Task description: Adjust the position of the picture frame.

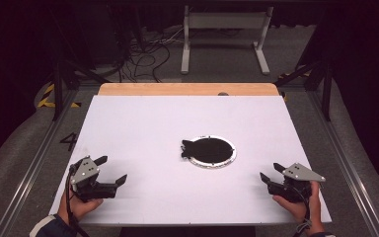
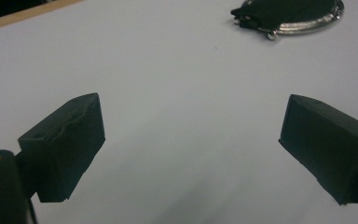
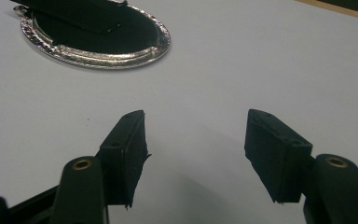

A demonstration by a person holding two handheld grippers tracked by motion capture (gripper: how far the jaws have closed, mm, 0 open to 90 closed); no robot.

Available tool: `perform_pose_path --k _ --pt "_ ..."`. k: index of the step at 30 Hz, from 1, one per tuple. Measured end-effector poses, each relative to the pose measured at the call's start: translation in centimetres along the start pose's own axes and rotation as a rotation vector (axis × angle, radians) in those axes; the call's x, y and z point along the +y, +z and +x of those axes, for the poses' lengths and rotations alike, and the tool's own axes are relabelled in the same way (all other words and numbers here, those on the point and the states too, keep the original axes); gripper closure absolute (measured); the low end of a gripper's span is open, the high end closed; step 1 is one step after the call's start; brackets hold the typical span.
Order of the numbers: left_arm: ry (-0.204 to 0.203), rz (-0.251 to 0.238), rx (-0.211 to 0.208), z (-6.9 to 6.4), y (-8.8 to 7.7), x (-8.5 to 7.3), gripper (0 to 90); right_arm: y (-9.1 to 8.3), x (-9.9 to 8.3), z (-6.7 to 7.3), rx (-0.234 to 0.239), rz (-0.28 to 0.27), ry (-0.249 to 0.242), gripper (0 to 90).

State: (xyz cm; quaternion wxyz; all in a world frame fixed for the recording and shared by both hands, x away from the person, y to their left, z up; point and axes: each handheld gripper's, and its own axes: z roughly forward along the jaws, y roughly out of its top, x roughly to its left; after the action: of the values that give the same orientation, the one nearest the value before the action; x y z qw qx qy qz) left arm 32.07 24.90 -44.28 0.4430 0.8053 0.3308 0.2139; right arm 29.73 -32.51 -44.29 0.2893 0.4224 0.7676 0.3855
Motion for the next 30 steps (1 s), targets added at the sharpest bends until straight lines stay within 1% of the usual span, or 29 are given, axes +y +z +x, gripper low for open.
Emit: perform_pose_path --k 1,2,3,4,5,8,9,10,11,12,13,14,15,16,17,18,19,20,21,22,23,24,25,26,27,28,30 --pt "0.011 0.02 -0.009 -0.1 0.3 0.0 6.9 0.0 0.0 0.0 0.0 -0.001 0.0 40.2" --pt "0.035 0.04 -0.035 -0.3 0.6 -0.2 7.1 0.1 0.1 0.0 0.003 -0.003 0.0 41.1" --pt "0.034 0.049 -0.042 -0.4 0.9 -0.3 7.3 0.1 0.1 0.0 0.003 0.002 0.002 43.6" --pt "0.034 0.049 -0.042 -0.4 0.9 -0.3 8.7 0.1 0.1 0.0 0.003 0.002 0.002 43.6" --pt "0.035 0.054 -0.051 -0.4 1.0 -0.3 8.7 0.1 0.2 0.0 0.006 0.001 0.002 45.6" --pt "0.037 0.059 -0.074 -0.2 1.3 -0.3 14.0 0.2 0.3 0.0 0.01 0.005 -0.002 54.1" --pt "0.034 0.048 -0.101 -0.1 1.5 -0.2 15.5 0.3 0.4 0.0 0.01 0.006 -0.004 57.6" --pt "0.047 0.054 -0.092 0.0 1.7 0.0 18.9 0.4 0.6 0.0 0.013 0.007 0.002 62.0" --pt "0.051 0.06 -0.077 0.1 2.0 0.4 22.0 0.5 0.8 0.0 0.015 0.007 0.006 64.9" --pt "0.043 0.05 -0.087 0.3 2.2 0.7 24.2 0.6 1.0 0.0 0.028 0.003 0.02 68.4" --pt "0.046 0.043 -0.094 0.5 2.6 1.1 28.7 0.7 1.1 0.0 0.042 0.006 0.025 71.5" --pt "0.057 0.044 -0.089 0.6 2.8 1.4 33.8 1.0 1.3 0.2 0.054 0.009 0.024 74.6" --pt "0.062 0.043 -0.086 0.7 3.1 1.8 35.0 1.1 1.4 0.3 0.057 0.012 0.019 76.4" --pt "0.072 0.039 -0.089 0.7 3.3 2.2 40.0 1.3 1.6 0.5 0.063 0.02 0.009 79.0" --pt "0.08 0.025 -0.084 0.8 3.8 2.8 44.8 1.5 1.8 0.6 0.067 0.023 0.001 80.8" --pt "0.081 0.017 -0.095 0.9 4.3 3.4 49.1 1.8 1.9 0.8 0.08 0.028 -0.003 83.5" --pt "0.081 0.017 -0.095 0.9 4.3 3.4 55.6 1.8 1.9 0.8 0.08 0.028 -0.003 83.5" --pt "0.089 0.007 -0.102 0.9 4.9 4.1 55.6 2.1 2.0 0.9 0.089 0.034 -0.004 85.6" --pt "0.101 0.009 -0.094 0.9 5.4 4.6 61.5 2.4 2.1 1.0 0.092 0.043 -0.008 87.4" --pt "0.117 0.007 -0.104 0.9 6.0 5.2 66.3 2.7 2.2 1.1 0.096 0.049 -0.006 88.8" --pt "0.121 0.009 -0.115 0.9 6.6 5.7 70.6 2.9 2.2 1.1 0.099 0.054 -0.003 90.0" --pt "0.121 0.013 -0.116 0.8 7.1 6.2 77.0 3.4 2.4 1.2 0.105 0.057 -0.001 90.0" --pt "0.132 0.016 -0.122 0.8 7.6 6.5 77.0 3.4 2.4 1.2 0.105 0.057 -0.001 90.0" --pt "0.139 0.018 -0.129 0.6 8.2 7.0 80.9 3.7 2.6 1.4 0.114 0.061 0.001 90.0" --pt "0.141 0.025 -0.136 0.6 8.8 7.4 80.9 3.7 2.6 1.4 0.114 0.061 0.001 90.0" --pt "0.136 0.036 -0.129 0.5 9.4 7.9 82.7 4.0 2.8 1.5 0.118 0.061 0.002 90.0" --pt "0.129 0.045 -0.129 0.2 10.7 8.7 85.3 4.5 3.2 1.9 0.125 0.062 -0.003 90.0"
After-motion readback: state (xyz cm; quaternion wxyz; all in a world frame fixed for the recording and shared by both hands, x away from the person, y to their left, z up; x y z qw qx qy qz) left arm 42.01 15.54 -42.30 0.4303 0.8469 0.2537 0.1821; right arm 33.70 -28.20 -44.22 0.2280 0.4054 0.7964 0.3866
